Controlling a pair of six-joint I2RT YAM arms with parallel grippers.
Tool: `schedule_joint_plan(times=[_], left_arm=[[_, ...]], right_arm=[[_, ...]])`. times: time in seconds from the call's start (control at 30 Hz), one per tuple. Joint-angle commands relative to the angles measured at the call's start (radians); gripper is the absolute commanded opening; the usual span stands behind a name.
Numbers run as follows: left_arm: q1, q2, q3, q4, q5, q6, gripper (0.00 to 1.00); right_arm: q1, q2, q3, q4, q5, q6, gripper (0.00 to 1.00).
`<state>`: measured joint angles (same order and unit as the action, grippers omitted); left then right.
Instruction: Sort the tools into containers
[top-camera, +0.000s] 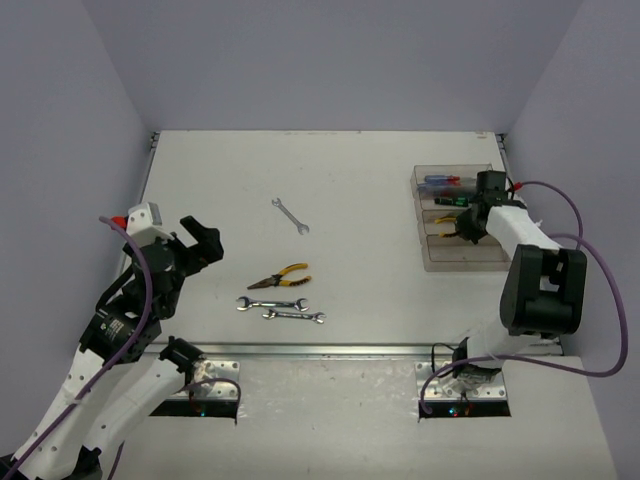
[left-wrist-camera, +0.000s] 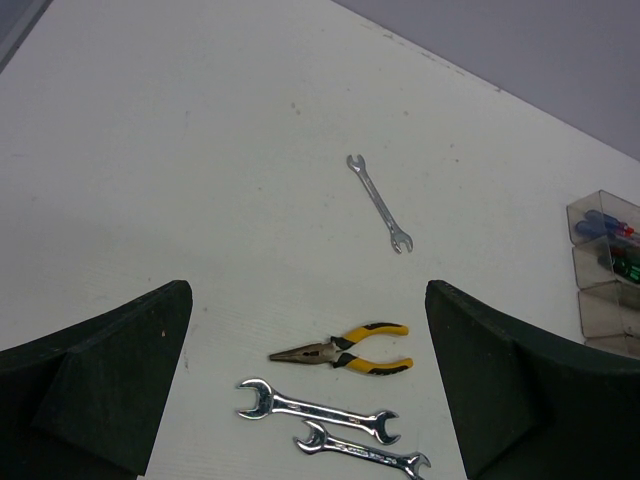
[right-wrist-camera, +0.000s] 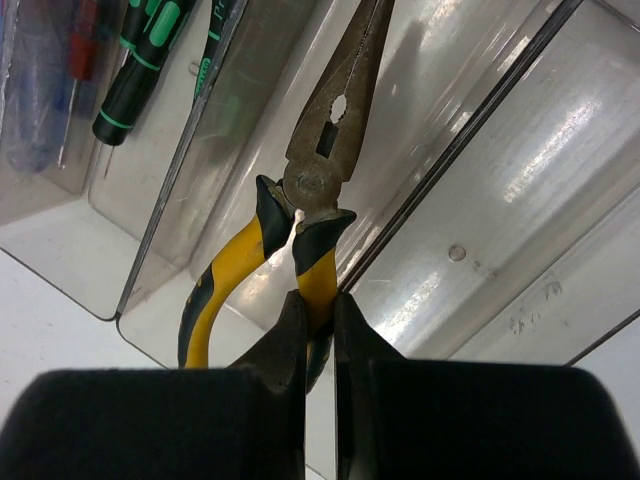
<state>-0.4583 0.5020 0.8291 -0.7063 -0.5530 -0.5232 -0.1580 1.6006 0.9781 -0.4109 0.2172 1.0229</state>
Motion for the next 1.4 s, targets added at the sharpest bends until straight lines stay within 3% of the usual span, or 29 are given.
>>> schedule_joint_plan(times=[0.0, 0.17, 0.23, 0.3, 0.37, 0.43, 0.63, 0.83, 0.9, 0.97, 1.03, 1.1, 1.17, 1.2, 1.3, 1.37], left_arm=[[0.009, -0.013, 0.0, 0.045, 0.008, 0.017, 1.0], [0.009, -0.011, 0.001, 0.045, 0.01, 0.017, 1.0], [0.009, -0.009, 0.001, 0.045, 0.01, 0.018, 1.0], [0.009, -0.011, -0.001, 0.045, 0.009, 0.017, 1.0], [0.008, -0.012, -0.001, 0.045, 0.008, 0.017, 1.0], [0.009, -0.011, -0.001, 0.045, 0.01, 0.017, 1.0], [0.008, -0.012, -0.001, 0.045, 0.009, 0.017, 1.0], [0.009, -0.005, 0.001, 0.04, -0.003, 0.01, 1.0], [0.009, -0.002, 0.005, 0.033, -0.024, -0.001, 1.0], [0.009, -0.005, 0.007, 0.019, -0.047, -0.012, 1.0], [0.009, -0.011, 0.01, 0.012, -0.065, -0.022, 1.0], [0.01, -0.023, 0.01, 0.012, -0.074, -0.027, 1.0], [0.01, -0.026, 0.007, 0.014, -0.074, -0.026, 1.0], [0.01, -0.025, 0.008, 0.014, -0.073, -0.027, 1.0], [0.01, -0.017, 0.01, 0.011, -0.077, -0.029, 1.0], [0.01, -0.012, 0.01, 0.01, -0.076, -0.029, 1.0]], right_arm=[[-0.013, 0.071, 0.107, 0.014, 0.026, 0.047, 0.0], [-0.015, 0.085, 0.137, 0.001, 0.016, 0.037, 0.02], [-0.017, 0.082, 0.14, 0.001, 0.007, 0.031, 0.09], [-0.017, 0.076, 0.14, 0.001, -0.002, 0.027, 0.31], [-0.017, 0.072, 0.144, 0.003, -0.022, 0.019, 0.63], [-0.017, 0.069, 0.155, -0.007, -0.033, 0.014, 0.76], [-0.01, 0.019, 0.145, 0.001, -0.123, -0.024, 0.78], [0.161, -0.118, 0.153, 0.107, -0.212, -0.298, 0.83], [0.306, -0.136, 0.178, 0.108, -0.175, -0.471, 0.96], [0.547, -0.139, 0.195, 0.104, -0.071, -0.647, 0.99], [0.652, -0.125, 0.184, 0.106, -0.169, -0.836, 0.99], [0.769, -0.083, 0.166, 0.097, -0.406, -0.993, 0.99], [0.84, -0.044, 0.156, 0.077, -0.463, -1.165, 0.99], [0.912, 0.01, 0.166, 0.076, -0.408, -1.211, 0.99], [1.015, 0.134, 0.247, 0.018, -0.322, -1.271, 0.88], [1.051, 0.249, 0.374, -0.057, -0.285, -1.268, 0.7]])
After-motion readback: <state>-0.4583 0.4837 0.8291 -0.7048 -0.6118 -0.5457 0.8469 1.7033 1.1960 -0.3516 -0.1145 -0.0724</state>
